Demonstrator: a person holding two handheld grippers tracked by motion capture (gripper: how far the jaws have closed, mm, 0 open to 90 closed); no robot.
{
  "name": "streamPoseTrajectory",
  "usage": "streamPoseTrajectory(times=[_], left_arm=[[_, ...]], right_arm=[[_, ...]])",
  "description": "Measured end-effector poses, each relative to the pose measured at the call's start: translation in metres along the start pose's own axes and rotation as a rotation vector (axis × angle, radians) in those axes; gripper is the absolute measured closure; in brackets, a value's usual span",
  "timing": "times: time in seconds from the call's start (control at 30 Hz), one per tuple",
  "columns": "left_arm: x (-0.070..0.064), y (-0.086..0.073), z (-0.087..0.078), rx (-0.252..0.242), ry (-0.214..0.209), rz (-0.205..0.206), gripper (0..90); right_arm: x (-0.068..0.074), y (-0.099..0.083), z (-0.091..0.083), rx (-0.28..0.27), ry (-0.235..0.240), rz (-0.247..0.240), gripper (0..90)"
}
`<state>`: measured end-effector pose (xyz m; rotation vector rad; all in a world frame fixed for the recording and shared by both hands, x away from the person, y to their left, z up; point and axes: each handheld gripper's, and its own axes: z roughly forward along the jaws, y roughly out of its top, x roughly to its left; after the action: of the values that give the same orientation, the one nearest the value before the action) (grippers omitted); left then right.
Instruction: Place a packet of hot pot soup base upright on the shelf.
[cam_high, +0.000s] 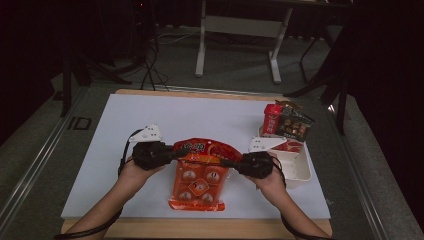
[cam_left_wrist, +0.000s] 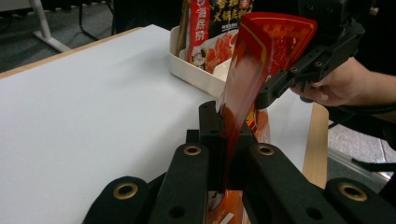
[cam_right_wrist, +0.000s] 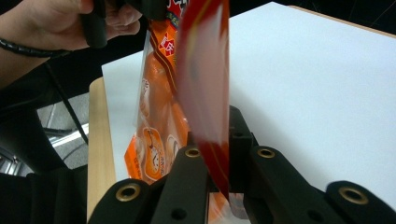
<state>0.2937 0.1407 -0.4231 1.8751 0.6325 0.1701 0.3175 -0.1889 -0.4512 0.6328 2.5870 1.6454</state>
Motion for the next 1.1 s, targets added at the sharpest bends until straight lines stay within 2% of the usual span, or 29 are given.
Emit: streamPoseTrajectory(times=[0.13,0.27,0.37,0.4,0.5,0.6,0.73,0.77,0.8,0.9,0.97,1.0,1.1], left_arm=[[-0.005,0.006,-0.006,-0.009,-0.024,0.009,89.1],[-0.014,0.016,-0.016,-0.036,-0.042,0.040,89.1],[-0.017,0.020,-0.019,-0.055,-0.050,0.053,88.9],[-0.017,0.020,-0.019,-0.061,-0.053,0.050,88.7],[-0.016,0.019,-0.018,-0.070,-0.061,0.050,88.4],[-0.015,0.019,-0.015,-0.072,-0.063,0.059,87.2],[-0.012,0.017,-0.014,-0.085,-0.076,0.059,82.7],[-0.010,0.014,-0.012,-0.086,-0.088,0.047,82.7],[-0.010,0.014,-0.011,-0.082,-0.088,0.052,81.8],[-0.009,0.013,-0.009,-0.090,-0.099,0.046,79.6],[-0.010,0.013,-0.009,-0.099,-0.105,0.044,77.4],[-0.010,0.014,-0.009,-0.101,-0.112,0.042,74.1],[-0.012,0.016,-0.010,-0.106,-0.108,0.054,74.1]], right_arm=[[0.008,0.005,-0.007,-0.003,0.009,-0.011,90.0],[0.021,0.013,-0.020,-0.035,0.036,-0.014,90.0],[0.027,0.018,-0.025,-0.045,0.028,-0.029,90.0],[0.031,0.022,-0.030,-0.063,0.008,-0.039,90.0],[0.032,0.027,-0.034,-0.070,-0.025,-0.043,90.0],[0.031,0.030,-0.036,-0.074,-0.035,-0.030,90.0],[0.032,0.032,-0.039,-0.076,-0.032,-0.037,90.0],[0.033,0.033,-0.040,-0.076,-0.033,-0.041,90.0],[0.034,0.035,-0.042,-0.075,-0.046,-0.056,90.0],[0.034,0.038,-0.044,-0.082,-0.051,-0.059,90.0],[0.034,0.038,-0.046,-0.087,-0.047,-0.058,90.0],[0.036,0.041,-0.048,-0.086,-0.049,-0.072,90.0],[0.038,0.044,-0.052,-0.095,-0.053,-0.083,90.0]])
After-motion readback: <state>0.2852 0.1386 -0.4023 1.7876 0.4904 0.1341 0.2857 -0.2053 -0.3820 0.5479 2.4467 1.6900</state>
